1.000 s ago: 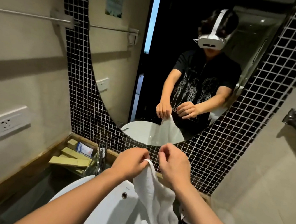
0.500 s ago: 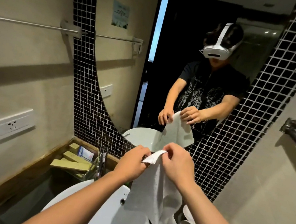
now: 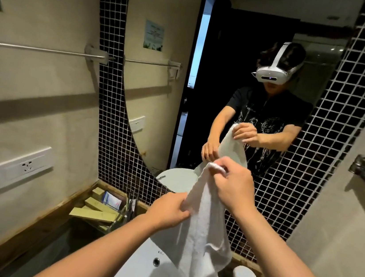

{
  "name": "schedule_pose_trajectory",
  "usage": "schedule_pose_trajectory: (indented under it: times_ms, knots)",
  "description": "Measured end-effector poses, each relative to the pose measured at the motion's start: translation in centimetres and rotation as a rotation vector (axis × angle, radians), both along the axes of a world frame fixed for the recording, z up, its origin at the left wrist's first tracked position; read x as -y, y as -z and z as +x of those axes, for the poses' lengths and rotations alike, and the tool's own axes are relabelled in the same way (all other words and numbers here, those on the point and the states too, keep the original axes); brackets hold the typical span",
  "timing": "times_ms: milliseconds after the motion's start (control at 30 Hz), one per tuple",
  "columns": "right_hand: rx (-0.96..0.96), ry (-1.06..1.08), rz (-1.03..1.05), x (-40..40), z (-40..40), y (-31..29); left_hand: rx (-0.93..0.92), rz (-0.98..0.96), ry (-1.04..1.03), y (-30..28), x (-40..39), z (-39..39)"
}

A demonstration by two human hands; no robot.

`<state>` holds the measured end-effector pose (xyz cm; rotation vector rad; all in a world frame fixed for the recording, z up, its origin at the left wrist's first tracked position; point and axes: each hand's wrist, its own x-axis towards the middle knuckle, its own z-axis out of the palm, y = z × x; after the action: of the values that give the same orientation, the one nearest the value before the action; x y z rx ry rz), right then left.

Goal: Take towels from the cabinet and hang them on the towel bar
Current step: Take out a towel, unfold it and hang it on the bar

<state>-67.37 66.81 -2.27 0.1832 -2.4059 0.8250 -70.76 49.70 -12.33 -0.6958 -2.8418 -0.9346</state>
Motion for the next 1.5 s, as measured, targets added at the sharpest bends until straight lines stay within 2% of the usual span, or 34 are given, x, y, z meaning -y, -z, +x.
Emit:
schedule_pose_trajectory:
  times_ms: [100,267,500,833,900,1000,1233,1500]
  knots:
    - [-0.041,0.047,-0.023,-0.3,-0.5,-1.6,0.085,-0.032,-0.015,1.6,1.1,-0.5]
    - [-0.041,0.186,-0.075,-1.6,-0.9,-2.4,0.113,-0.100,-0.106,2.0,4.9,-2.1]
    - [0.004,0.301,-0.068,-1.5,-1.1,-1.7,0.087,0.026,-0.258,0.2,10.2,-3.8]
    - [-0.075,0.429,-0.135,0.8,-2.6,-4.2,-0.035,0.446,-0.294,-7.8,15.3,-5.8]
    - [-0.122,0.447,-0.205,0.9,-3.1,-5.1,-0.060,0.425,-0.250,-9.6,16.0,-6.2]
    - [-0.069,0.441,-0.178,1.4,-3.3,-5.8,-0.075,0.402,-0.180,-11.3,16.5,-6.3]
    - [-0.108,0.468,-0.191,3.0,-3.3,-6.0,-0.220,0.478,-0.251,-14.6,17.1,-7.3]
    - [-0.097,0.535,-0.250,2.3,-3.0,-7.8,-0.245,0.490,-0.293,-16.7,17.9,-8.5]
